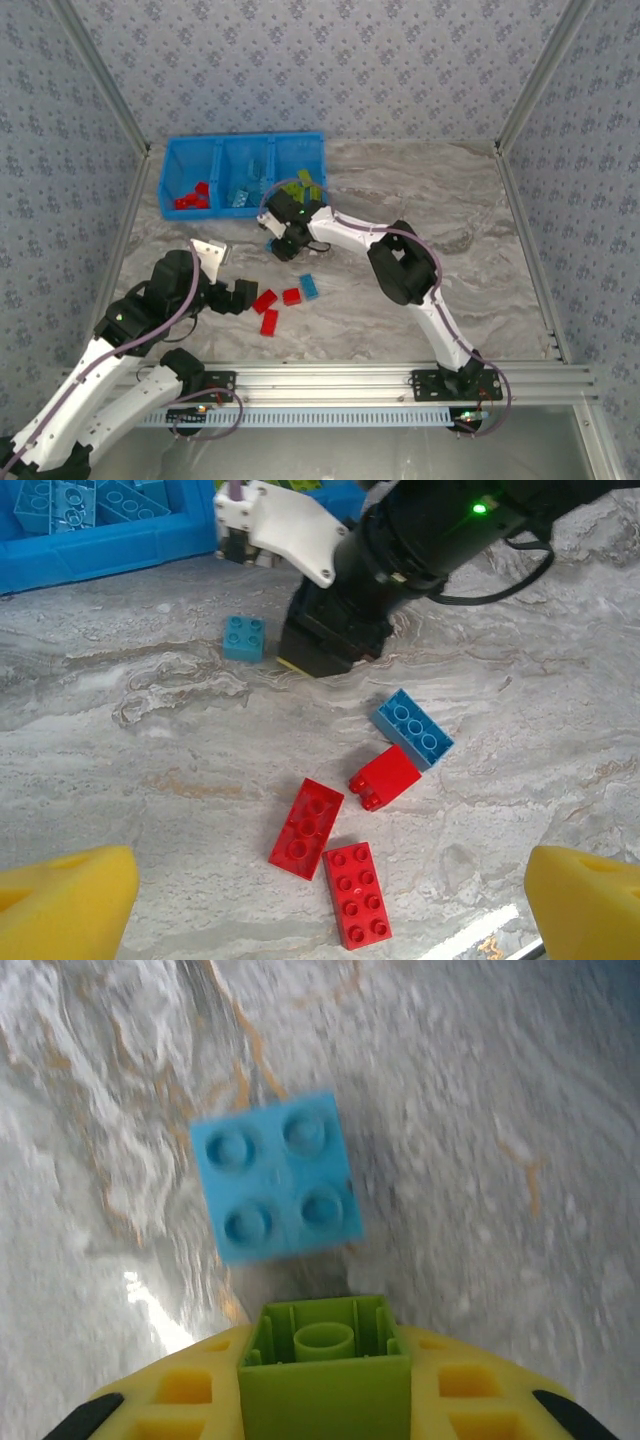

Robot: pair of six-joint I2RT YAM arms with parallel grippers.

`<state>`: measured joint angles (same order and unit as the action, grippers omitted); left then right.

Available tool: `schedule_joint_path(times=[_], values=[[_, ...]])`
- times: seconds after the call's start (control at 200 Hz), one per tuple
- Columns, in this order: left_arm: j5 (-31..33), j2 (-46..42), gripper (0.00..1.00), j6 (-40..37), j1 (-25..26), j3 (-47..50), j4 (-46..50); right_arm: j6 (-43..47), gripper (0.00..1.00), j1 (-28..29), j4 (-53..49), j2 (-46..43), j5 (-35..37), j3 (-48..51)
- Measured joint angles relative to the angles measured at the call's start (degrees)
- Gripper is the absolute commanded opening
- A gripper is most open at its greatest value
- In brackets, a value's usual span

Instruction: Sort the legos into containers by color

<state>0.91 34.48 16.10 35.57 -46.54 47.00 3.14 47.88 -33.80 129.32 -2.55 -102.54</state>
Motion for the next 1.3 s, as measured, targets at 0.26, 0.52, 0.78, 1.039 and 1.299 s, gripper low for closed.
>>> schedule_joint_path(times=[0.26,0.52,0.78,1.039,1.299], values=[[-0.3,0.0,0.99,0.0,-1.8,0.0,0.0,-3.8,0.26,1.7,4.7,-18.7,9.6,11.9],[-1.8,-0.4,0.99,0.0,-4.1,0.5,-0.1,-4.9,0.27,0.1,12.1,-18.0,23.3,4.1],[-2.1,-0.4,0.99,0.0,-4.1,1.0,-0.1,-4.7,0.44,-5.5,7.1,4.7,26.3,-21.1],[-2.2,-0.7,0.99,0.0,-4.7,1.0,-0.1,-3.9,0.49,-5.8,-0.6,10.1,26.8,-33.6],[-2.6,-0.7,0.99,0.0,-5.4,1.0,-0.1,-5.8,0.5,-3.4,-2.6,-5.7,24.7,-19.7]])
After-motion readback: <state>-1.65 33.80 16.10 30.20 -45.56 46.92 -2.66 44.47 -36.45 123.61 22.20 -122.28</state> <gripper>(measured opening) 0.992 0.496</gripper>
